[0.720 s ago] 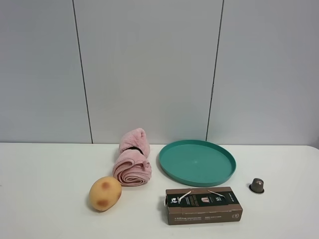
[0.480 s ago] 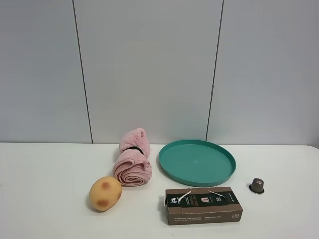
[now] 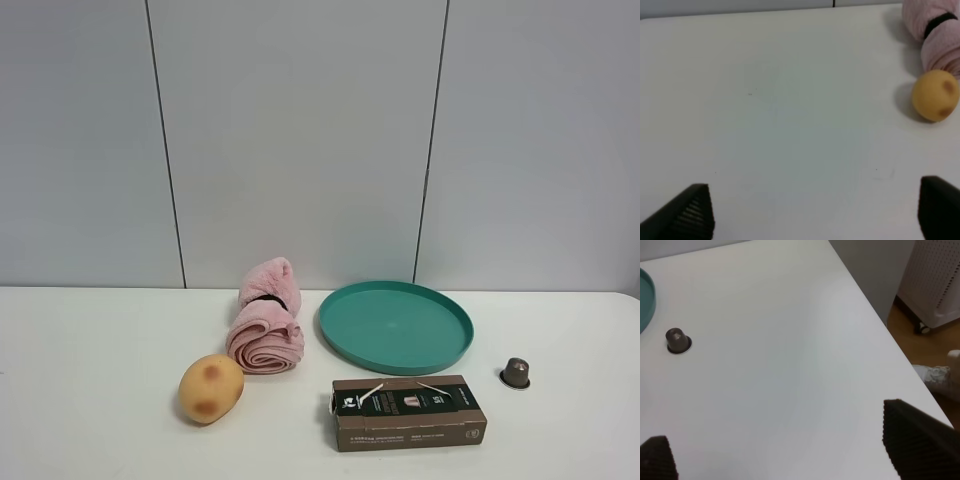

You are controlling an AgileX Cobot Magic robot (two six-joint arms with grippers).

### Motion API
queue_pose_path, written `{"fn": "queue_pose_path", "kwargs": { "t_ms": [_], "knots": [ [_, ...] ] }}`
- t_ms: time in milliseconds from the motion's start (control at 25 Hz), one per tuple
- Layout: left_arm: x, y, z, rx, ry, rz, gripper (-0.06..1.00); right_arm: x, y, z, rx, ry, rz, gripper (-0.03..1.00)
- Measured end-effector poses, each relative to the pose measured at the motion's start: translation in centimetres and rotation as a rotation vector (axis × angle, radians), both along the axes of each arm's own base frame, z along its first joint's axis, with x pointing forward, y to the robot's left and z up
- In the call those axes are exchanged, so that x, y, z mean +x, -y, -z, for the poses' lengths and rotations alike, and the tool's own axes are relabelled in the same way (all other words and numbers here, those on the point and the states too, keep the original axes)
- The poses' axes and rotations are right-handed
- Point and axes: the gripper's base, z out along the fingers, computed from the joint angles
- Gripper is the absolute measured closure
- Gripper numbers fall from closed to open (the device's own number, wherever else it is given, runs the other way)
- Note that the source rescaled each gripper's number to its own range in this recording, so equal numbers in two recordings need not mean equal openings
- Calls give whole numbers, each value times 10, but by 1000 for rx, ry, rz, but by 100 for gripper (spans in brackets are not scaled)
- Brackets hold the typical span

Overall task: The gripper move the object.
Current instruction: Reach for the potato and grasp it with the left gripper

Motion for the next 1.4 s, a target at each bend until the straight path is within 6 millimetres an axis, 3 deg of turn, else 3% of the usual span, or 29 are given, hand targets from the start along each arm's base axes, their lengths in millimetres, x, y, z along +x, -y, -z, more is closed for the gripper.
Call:
{"fn": "queue_pose_path", "kwargs": {
  "t_ms": [1400],
  "knots": [
    [0, 0, 0, -4, 0, -2, -6, 0, 0, 0, 5, 0, -3, -3]
  ]
}}
